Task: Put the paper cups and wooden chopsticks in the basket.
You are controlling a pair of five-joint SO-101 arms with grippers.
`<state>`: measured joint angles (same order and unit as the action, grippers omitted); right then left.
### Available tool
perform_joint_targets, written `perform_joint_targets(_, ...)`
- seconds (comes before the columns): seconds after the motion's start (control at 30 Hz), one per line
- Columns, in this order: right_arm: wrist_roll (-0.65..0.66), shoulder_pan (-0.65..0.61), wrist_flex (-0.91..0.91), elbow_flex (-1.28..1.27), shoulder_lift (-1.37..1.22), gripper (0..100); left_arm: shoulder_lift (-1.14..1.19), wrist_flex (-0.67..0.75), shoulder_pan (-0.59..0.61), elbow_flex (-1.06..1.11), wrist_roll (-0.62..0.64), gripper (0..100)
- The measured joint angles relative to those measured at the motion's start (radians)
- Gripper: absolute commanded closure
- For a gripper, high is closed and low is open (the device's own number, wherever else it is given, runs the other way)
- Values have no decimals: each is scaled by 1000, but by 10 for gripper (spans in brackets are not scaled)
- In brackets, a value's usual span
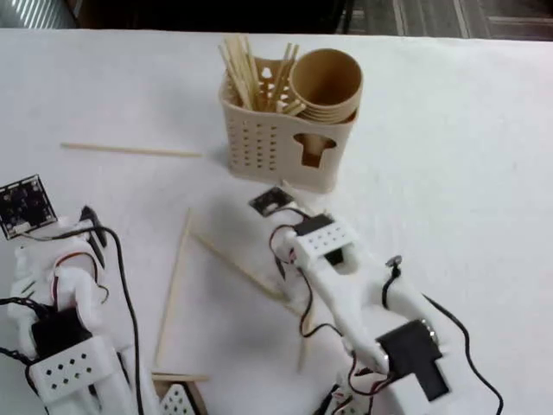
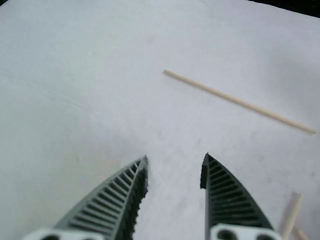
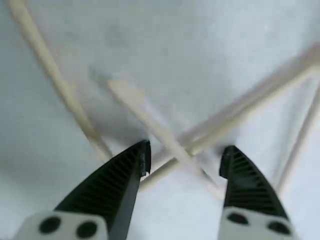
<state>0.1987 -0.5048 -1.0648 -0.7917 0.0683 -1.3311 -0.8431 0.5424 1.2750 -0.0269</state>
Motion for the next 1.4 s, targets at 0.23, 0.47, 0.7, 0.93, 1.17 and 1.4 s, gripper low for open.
perform_joint_targets(0.23,0,51,-2,57,-37,981,0,0,0,0,0,816)
perform_joint_targets(0.47,0,28,-77,54,51,981,0,0,0,0,0,816)
perform_joint_targets(0.7,3,-14,-216,124,195,981,0,0,0,0,0,816)
perform_joint_targets(0.93,3,-72,-311,318,290,981,0,9,0,9,0,816)
perform_joint_targets(1.17,3,-87,-322,539,308,981,0,28,2,20,-17,819)
perform_joint_targets(1.4,-14,-87,-293,763,308,981,0,28,2,20,-17,818)
